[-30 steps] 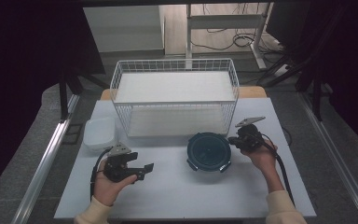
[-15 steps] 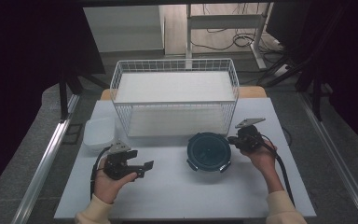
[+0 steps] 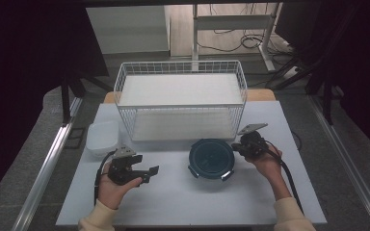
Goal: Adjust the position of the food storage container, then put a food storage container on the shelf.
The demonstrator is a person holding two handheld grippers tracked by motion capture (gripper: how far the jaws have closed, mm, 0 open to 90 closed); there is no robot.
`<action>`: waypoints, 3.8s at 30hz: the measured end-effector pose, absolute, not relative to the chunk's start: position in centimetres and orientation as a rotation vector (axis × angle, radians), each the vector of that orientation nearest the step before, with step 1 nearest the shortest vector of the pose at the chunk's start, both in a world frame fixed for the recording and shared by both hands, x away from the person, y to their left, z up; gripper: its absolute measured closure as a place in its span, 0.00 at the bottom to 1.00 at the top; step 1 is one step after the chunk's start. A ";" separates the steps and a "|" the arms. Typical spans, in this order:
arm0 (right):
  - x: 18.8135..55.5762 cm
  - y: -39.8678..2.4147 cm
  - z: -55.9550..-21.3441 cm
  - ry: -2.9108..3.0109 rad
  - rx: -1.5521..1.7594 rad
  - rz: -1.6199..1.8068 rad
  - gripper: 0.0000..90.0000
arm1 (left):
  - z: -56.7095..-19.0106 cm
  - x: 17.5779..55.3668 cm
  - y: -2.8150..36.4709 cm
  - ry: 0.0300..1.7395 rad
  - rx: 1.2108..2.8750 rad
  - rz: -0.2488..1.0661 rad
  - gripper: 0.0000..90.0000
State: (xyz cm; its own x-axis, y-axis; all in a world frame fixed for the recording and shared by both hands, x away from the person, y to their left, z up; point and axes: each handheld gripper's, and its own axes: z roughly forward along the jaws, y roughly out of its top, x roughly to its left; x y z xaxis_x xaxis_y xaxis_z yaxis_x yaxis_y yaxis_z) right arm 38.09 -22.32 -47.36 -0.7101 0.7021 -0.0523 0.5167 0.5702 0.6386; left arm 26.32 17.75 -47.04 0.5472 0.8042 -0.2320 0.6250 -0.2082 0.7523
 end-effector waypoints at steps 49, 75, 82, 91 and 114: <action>31.2 -15.1 -46.3 2.723 0.841 0.824 1.00 | -47.4 26.6 17.9 1.170 1.925 0.261 0.22; 31.0 -18.1 -45.6 2.469 1.077 1.211 0.19 | -46.4 26.3 18.8 1.161 1.875 0.214 0.24; 31.3 -18.4 -45.9 2.491 1.157 1.275 0.18 | -46.1 26.2 18.8 1.172 1.848 0.204 0.22; 31.3 -18.5 -46.2 2.497 1.200 1.290 0.14 | -46.2 26.6 18.7 1.212 1.814 0.149 0.17; 32.2 -16.6 -48.4 2.586 1.413 1.341 0.08 | -49.0 28.1 18.2 1.286 1.747 -0.157 0.16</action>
State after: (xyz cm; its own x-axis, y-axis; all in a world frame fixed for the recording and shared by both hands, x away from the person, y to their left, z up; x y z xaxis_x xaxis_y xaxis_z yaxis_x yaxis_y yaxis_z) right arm 32.20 -16.60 -48.37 -0.6153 0.6560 0.4371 0.7352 0.2775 0.6184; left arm 28.10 18.23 -48.98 0.4438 0.6849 -0.5779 0.8041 -0.0197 0.5942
